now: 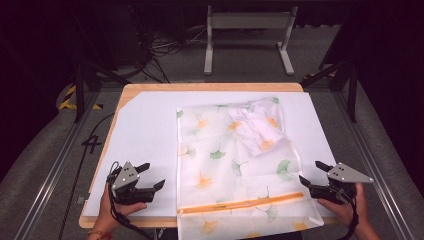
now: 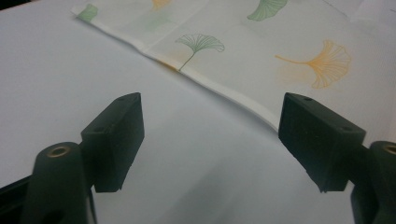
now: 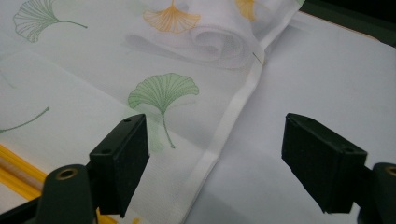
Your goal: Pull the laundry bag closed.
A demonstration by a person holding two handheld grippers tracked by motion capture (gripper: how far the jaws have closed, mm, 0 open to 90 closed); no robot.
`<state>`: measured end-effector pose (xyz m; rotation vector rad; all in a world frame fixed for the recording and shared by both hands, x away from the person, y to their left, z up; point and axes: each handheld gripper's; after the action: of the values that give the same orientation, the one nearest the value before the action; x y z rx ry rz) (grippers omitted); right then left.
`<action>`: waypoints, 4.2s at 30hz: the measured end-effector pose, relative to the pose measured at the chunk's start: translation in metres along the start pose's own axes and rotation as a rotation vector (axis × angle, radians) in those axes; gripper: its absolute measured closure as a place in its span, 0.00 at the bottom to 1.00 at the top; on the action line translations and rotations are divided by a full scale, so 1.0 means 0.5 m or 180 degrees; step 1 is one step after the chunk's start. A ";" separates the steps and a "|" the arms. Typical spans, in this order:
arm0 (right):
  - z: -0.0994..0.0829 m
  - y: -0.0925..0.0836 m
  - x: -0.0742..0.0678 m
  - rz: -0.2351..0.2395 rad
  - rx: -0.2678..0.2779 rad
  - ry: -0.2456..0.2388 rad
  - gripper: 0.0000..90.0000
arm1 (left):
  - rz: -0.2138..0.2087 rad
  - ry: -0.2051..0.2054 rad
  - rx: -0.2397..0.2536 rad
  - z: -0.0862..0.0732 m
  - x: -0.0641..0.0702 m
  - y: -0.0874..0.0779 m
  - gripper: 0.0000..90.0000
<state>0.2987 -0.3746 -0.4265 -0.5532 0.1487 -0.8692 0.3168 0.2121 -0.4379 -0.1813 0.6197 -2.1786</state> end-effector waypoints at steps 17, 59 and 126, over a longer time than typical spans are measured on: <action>0.022 -0.011 -0.014 0.0161 0.0096 -0.0005 0.41 | -0.0142 0.0108 -0.0011 0.005 0.011 -0.005 0.48; 0.151 0.140 -0.260 0.1415 -0.0197 -0.0713 0.60 | -0.0886 0.0747 -0.0317 0.048 0.101 0.081 1.00; 0.237 0.332 -0.518 0.2067 -0.0682 -0.1073 0.76 | -0.0987 0.0813 -0.0619 0.027 0.092 0.104 1.00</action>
<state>0.2854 -0.0452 -0.4364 -0.7843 0.1035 -0.1226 0.3281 0.1446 -0.4556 -0.1070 1.0057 -2.4597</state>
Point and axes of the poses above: each handheld gripper's, and its own axes: y roughly forward along the jaws, z roughly out of its top, x roughly to its right, and after that the axes turned 8 degrees about z, right-handed
